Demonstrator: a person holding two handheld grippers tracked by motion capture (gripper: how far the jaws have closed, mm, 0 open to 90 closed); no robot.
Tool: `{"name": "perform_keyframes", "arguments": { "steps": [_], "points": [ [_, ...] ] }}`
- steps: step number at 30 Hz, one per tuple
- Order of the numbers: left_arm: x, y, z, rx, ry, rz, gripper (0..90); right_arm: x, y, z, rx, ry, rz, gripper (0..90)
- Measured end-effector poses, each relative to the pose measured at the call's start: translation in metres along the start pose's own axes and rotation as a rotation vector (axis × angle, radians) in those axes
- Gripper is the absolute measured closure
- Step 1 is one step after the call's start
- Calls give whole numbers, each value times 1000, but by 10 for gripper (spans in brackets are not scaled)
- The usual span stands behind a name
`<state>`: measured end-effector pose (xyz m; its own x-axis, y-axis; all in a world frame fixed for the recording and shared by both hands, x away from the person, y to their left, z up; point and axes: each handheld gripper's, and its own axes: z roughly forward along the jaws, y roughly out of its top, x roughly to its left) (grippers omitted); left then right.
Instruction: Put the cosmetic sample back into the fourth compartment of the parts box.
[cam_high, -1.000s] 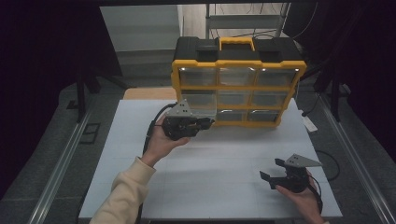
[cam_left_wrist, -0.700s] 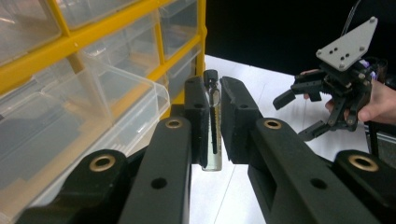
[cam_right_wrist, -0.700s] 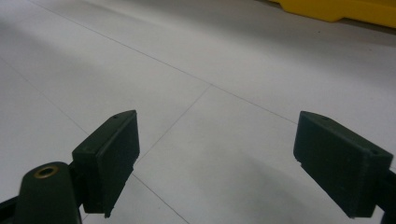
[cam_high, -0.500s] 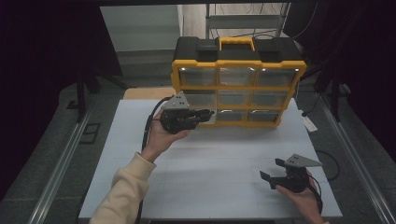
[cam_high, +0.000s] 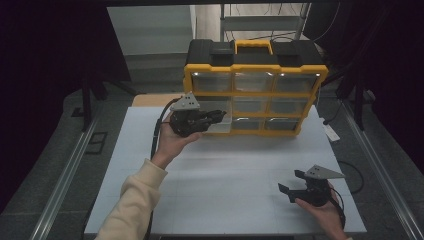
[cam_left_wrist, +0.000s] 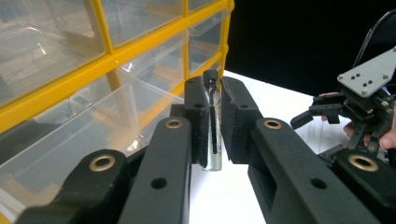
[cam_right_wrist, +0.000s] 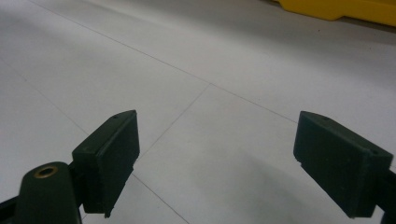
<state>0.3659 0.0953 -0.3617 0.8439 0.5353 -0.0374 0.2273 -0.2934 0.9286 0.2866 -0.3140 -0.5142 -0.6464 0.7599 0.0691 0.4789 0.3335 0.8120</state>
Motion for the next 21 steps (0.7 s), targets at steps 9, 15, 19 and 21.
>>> {"name": "perform_keyframes", "arguments": {
  "steps": [9, 15, 19, 21],
  "points": [
    [3, 4, 0, -6, 21, -6, 808, 0, 0, 0, 0, -2, 0, 152],
    [7, 7, 1, -5, 36, -11, 808, 0, 0, 0, -1, 0, 3, 152],
    [11, 8, 1, -11, 51, -21, 808, 0, 0, 0, 0, -3, 1, 152],
    [13, 9, 2, -10, 63, -24, 808, 0, 0, 0, 0, -3, 1, 152]
  ]
}}
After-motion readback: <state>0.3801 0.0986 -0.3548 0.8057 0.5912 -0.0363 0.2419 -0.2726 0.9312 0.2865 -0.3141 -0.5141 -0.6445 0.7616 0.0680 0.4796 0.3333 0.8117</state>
